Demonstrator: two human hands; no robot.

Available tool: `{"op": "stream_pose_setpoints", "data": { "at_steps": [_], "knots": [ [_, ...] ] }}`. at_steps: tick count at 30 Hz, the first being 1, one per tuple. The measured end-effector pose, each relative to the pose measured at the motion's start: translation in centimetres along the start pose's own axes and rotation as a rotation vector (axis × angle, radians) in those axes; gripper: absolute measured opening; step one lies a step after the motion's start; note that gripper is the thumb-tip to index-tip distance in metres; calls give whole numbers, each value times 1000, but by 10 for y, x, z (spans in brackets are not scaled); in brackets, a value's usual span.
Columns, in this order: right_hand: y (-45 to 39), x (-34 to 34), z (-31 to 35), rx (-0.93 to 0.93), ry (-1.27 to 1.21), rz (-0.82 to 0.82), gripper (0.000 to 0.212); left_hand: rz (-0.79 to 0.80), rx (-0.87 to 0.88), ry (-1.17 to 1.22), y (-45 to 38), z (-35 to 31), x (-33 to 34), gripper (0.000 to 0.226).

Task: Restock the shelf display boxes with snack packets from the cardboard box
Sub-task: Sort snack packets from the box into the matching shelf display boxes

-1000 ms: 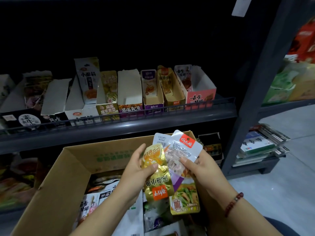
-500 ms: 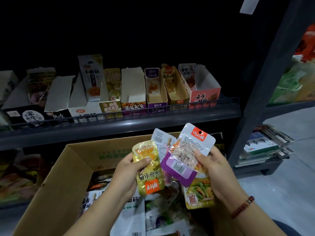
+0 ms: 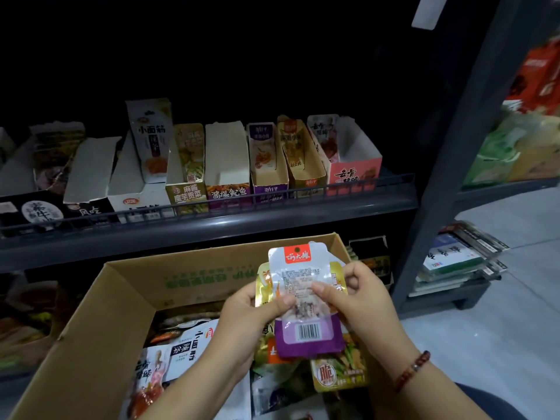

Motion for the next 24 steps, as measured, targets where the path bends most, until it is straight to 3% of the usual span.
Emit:
{"op": "stream_pose_setpoints", "data": {
  "at_steps": [4,7,10,18,24],
  "knots": [
    [2,-2,3,-57,-120,-12,12,-91,-8,66,-3,-1,-6,22],
    [1,-9,6,-52,-255,-141,12,-183,4,93,-9,-4,-14,20],
    [-2,-9,9,-19,-267,-168,12,-234,9,82,-14,-6,-22,19],
    [-20,2,39,-67,-158,-193,15,-237,105,3,-10,-30,-32,15],
    [-38,46,69,-91,-128,-92,14,-170,159,3,-7,-58,-41,16]
  ]
}}
Point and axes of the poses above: each hand's wrist, its own y-axis away from the middle knuckle, its own x-axis out of the palm, z = x × y, the point moved 1 cm from there along -y, towards the middle knuckle, and after that the axes turned 5 degrees about x, right-handed, at the moved point
